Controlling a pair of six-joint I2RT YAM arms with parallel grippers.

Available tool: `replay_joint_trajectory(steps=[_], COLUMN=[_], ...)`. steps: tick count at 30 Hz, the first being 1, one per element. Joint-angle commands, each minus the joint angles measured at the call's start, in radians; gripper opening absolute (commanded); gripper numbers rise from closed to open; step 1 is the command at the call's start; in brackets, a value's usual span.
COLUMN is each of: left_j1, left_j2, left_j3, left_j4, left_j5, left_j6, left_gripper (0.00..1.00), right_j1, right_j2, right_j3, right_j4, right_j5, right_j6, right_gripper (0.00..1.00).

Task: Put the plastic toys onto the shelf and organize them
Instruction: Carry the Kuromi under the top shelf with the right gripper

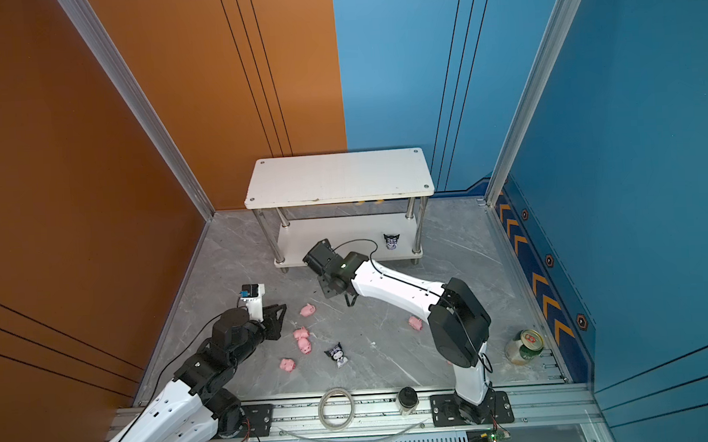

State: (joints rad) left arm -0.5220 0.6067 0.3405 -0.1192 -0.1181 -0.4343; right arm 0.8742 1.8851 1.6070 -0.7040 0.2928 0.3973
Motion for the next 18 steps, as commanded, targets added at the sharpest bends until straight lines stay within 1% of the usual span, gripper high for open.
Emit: replay_joint_trajectory(steps=[1, 3, 6, 9, 13, 16, 17, 18], left_j1=[0.014, 0.014, 0.016, 0.019, 0.022, 0.024, 0.025, 0.025], left_j2=[-0.008, -0.008, -0.003, 0.006, 0.026, 0.038, 0.04, 0.044], left_j3=[-0.013, -0.013, -0.015, -0.011, -0.007, -0.007, -0.007, -0.008], left_j4=[0.01, 0.006, 0.013, 0.018, 0.021, 0.025, 0.026, 0.03], left_j5=[0.02, 0.02, 0.015, 0.017, 0.021, 0.023, 0.024, 0.025], left_j6=[0.011, 0.011, 0.009, 0.009, 0.009, 0.009, 0.008, 0.006], left_gripper=[0.29, 0.29, 0.3, 0.3, 0.3, 0.3, 0.3, 0.3], right_j1=[-0.043, -0.064, -0.097, -0.127, -0.165, -0.166, -0.196, -0.203], right_j2=[0.069, 0.099, 0.145, 0.181, 0.217, 0.231, 0.234, 0.237], right_j3=[0.066, 0.098, 0.138, 0.177, 0.183, 0.198, 0.215, 0.218], right_j4=[-0.078, -0.066, -0.051, -0.051, -0.019, -0.014, -0.014, -0.012], right_j5=[0.094, 0.113, 0.109, 0.105, 0.082, 0.068, 0.068, 0.065], right_j6=[-0.103, -0.139, -0.177, -0.188, -0.204, -0.204, -0.202, -0.202], right_gripper=[0.27, 0.26, 0.26, 0.26, 0.25, 0.25, 0.25, 0.25])
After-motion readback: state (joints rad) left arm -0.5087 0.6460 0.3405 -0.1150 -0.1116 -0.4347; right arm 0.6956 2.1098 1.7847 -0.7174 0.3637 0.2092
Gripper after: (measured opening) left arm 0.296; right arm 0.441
